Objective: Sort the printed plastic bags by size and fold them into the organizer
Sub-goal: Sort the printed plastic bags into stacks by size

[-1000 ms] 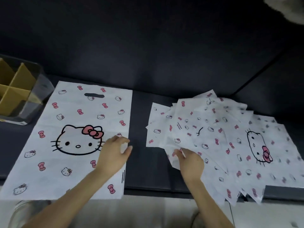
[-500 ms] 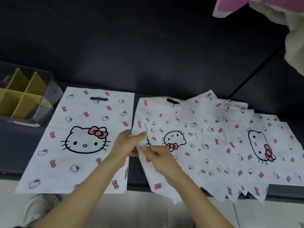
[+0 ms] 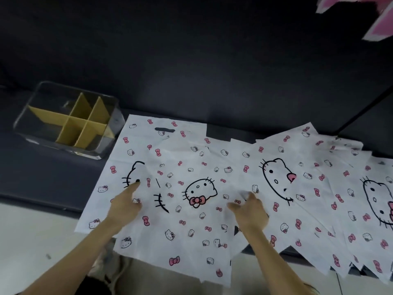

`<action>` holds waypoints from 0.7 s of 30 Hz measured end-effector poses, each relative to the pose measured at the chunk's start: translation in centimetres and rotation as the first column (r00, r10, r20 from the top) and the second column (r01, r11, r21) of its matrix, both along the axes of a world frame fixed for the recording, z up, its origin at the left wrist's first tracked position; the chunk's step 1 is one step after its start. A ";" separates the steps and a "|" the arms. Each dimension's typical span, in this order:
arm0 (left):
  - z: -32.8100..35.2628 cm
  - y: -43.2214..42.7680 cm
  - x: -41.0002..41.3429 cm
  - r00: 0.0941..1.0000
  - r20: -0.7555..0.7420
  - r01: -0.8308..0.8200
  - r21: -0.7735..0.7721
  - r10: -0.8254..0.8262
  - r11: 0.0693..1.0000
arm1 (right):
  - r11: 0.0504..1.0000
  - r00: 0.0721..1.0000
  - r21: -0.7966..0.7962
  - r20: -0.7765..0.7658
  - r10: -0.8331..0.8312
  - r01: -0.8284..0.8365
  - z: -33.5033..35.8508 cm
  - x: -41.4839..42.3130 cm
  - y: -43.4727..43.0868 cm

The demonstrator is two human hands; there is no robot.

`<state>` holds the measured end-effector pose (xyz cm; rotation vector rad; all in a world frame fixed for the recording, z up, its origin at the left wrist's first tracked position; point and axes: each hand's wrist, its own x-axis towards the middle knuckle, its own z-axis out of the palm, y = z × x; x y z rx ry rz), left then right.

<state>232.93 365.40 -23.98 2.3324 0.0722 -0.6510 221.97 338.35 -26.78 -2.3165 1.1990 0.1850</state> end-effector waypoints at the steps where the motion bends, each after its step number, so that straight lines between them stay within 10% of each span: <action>1: -0.1 0.0 0.0 1.000 0.028 -0.005 -0.012 0.006 1.000 | 0.998 0.998 0.061 0.061 -0.014 0.010 0.0 0.0 0.0; 7: -0.1 0.9 1.4 0.969 0.143 -0.186 -0.114 0.201 0.976 | 0.973 0.935 0.017 0.276 -0.224 0.229 2.1 -2.3 -6.4; 12: -0.1 2.6 1.7 0.989 0.065 -0.141 0.083 0.136 0.987 | 0.901 0.957 -0.371 -0.090 -0.275 0.224 3.9 -4.3 -10.8; 15: -0.5 2.9 1.6 0.998 -0.042 -0.038 0.190 0.047 0.981 | 0.840 0.949 -0.495 -0.306 0.070 -0.222 3.7 -1.8 -7.4; 17: -0.5 2.4 2.0 0.997 -0.012 -0.068 0.139 0.070 0.988 | 0.815 0.924 -0.436 -0.148 0.352 -0.381 2.4 -0.1 -3.4; 21: 1.2 0.0 2.4 0.910 0.416 0.004 -0.003 -0.003 1.000 | 0.727 0.770 -0.253 -0.211 0.603 -0.638 0.0 2.3 3.4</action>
